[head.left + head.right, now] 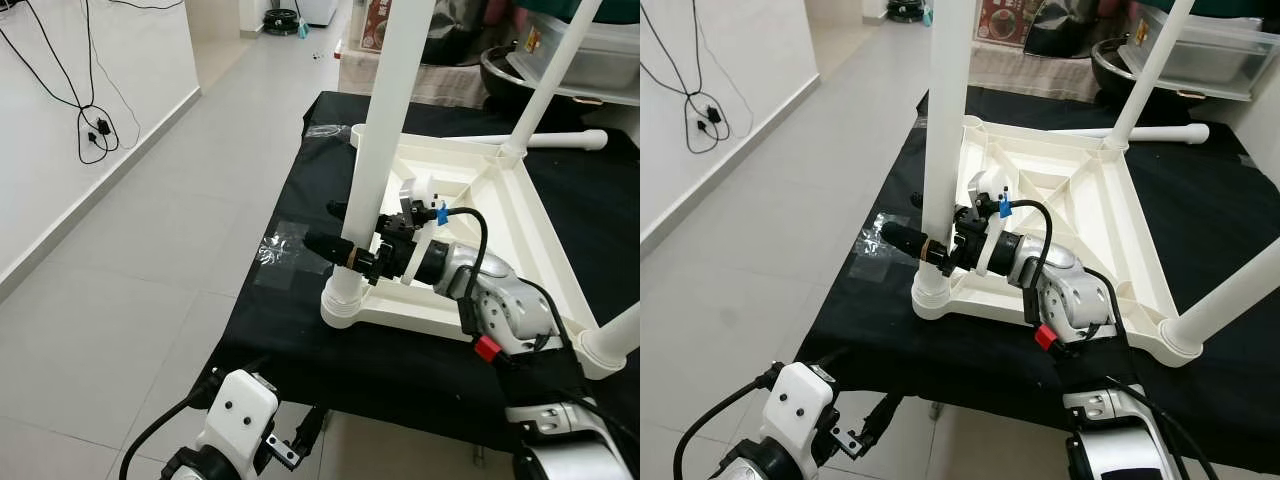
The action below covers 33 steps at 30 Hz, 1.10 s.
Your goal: Building children table
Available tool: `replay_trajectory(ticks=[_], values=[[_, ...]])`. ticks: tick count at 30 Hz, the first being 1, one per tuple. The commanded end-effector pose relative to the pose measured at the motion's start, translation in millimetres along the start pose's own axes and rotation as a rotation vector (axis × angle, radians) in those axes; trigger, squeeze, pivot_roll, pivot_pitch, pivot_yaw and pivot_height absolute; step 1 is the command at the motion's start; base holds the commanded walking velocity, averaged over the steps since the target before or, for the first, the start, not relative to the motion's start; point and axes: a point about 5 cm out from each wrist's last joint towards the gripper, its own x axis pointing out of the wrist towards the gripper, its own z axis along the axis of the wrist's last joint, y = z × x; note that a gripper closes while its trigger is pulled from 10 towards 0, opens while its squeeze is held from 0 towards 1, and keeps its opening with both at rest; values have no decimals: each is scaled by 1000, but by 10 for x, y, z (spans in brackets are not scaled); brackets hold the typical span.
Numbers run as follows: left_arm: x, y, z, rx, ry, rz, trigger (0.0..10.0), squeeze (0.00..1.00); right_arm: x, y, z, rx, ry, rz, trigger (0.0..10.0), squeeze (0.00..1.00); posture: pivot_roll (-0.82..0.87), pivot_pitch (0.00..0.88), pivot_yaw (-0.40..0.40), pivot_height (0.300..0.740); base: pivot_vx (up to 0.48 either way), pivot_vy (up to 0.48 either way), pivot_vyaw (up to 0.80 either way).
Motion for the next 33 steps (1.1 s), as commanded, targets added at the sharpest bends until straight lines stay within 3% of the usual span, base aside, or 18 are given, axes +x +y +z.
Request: replay_trajectory(ticks=[1,16,17,28,33], values=[[-5,-21,-15,-2,1,0,10000,0,34,-12,33,-21,-12,-9,10000,0,136,110,-134,740,0,0,0],[-1,-38,-31,-4,7,-7,10000,0,80,13,41,-54,-37,-10,10000,0,134,113,-134,740,0,0,0],[-1,-37,-32,-4,8,-7,10000,0,84,11,33,-53,-39,-18,0,0,135,113,-133,740,0,0,0],[3,-28,-42,-3,13,-17,10000,0,56,88,-44,-36,-55,-48,0,0,131,112,-124,740,0,0,0],[8,-18,-45,-5,14,-19,10000,0,-5,96,-63,-41,-59,-160,0,0,128,111,-122,740,0,0,0]])
